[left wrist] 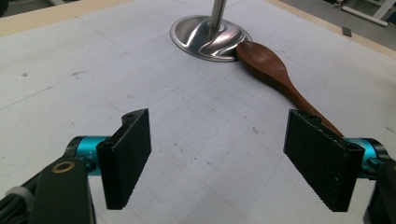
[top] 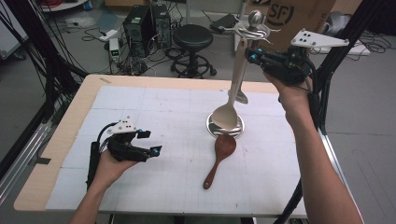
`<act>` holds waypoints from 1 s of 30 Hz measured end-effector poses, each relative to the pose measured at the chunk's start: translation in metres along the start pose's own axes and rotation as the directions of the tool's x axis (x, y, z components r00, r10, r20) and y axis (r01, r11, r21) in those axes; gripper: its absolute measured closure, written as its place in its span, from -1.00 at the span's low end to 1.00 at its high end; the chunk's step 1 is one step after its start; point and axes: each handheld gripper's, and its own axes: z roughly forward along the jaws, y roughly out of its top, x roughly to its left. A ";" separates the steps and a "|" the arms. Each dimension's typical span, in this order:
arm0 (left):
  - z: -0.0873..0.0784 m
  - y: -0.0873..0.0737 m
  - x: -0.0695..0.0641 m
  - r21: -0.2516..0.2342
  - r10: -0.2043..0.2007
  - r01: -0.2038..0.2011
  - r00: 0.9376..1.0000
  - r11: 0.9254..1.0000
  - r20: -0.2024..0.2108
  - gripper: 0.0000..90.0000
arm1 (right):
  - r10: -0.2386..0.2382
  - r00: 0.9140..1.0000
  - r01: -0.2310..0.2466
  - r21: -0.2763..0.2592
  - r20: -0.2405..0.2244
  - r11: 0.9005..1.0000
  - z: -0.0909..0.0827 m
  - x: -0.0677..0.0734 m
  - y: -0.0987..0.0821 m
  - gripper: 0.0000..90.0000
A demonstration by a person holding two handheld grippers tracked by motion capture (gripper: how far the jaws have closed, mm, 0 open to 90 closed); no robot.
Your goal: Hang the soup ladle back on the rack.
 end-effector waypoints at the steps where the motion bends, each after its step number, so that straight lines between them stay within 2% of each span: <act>1: 0.000 0.000 0.000 0.000 0.000 0.000 1.000 1.000 -0.001 -0.47 | -0.001 1.000 0.001 0.001 0.002 1.000 0.000 0.000 0.000 0.98; 10: 0.000 0.000 0.001 0.001 0.004 -0.004 1.000 1.000 0.003 -0.47 | 0.001 1.000 -0.001 -0.005 0.015 1.000 0.002 0.000 0.000 0.99; 23: -0.001 0.000 0.001 -0.005 0.001 -0.001 1.000 1.000 0.004 -0.47 | -0.005 1.000 0.005 -0.010 0.008 1.000 0.012 0.003 0.001 0.99; 30: -0.002 0.000 0.002 -0.002 0.002 -0.002 1.000 1.000 0.002 -0.47 | 0.007 1.000 -0.007 -0.022 -0.019 1.000 0.000 -0.005 -0.003 0.99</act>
